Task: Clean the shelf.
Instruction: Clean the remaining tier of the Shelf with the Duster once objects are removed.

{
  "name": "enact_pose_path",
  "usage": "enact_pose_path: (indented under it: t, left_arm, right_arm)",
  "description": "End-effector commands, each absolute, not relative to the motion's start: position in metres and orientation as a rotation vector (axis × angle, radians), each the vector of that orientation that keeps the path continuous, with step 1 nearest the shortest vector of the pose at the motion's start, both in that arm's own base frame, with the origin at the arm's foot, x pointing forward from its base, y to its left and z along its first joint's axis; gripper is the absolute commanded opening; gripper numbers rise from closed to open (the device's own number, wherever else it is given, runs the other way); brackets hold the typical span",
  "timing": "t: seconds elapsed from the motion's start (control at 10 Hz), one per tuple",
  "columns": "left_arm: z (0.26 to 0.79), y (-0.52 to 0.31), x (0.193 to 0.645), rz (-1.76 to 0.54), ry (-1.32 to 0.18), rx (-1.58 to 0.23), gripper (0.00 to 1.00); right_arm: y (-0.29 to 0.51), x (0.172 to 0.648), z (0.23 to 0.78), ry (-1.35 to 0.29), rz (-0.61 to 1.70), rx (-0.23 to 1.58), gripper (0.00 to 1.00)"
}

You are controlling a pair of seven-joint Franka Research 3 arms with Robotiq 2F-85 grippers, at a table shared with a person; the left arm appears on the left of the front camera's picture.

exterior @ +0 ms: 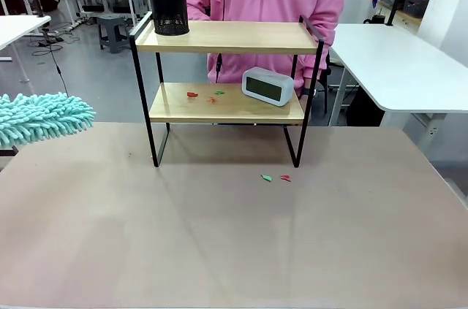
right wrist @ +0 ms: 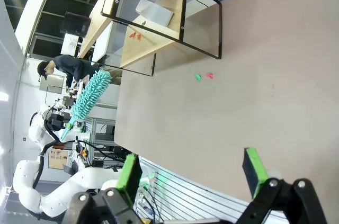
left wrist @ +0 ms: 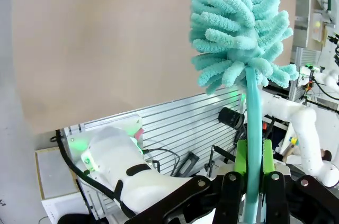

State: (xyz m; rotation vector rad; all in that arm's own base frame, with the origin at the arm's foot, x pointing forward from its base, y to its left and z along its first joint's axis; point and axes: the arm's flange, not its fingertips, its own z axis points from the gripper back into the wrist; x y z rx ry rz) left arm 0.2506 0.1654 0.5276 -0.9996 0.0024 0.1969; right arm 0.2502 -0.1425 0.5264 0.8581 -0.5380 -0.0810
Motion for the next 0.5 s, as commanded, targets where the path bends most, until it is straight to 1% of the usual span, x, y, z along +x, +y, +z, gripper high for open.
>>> enact_pose_path:
  t: [0.0, 0.4]
  left_arm:
    - [0.5296, 0.1652, 0.2483, 0.176, -0.005, -1.006, 0.12]
    - [0.5296, 0.1652, 0.2483, 0.176, -0.005, -1.006, 0.12]
  right_arm:
    - [-0.1422, 0.2518, 0.5261, -0.562, -0.057, 0.880, 1.00]
    - [-0.1422, 0.2518, 0.5261, -0.562, -0.057, 0.880, 1.00]
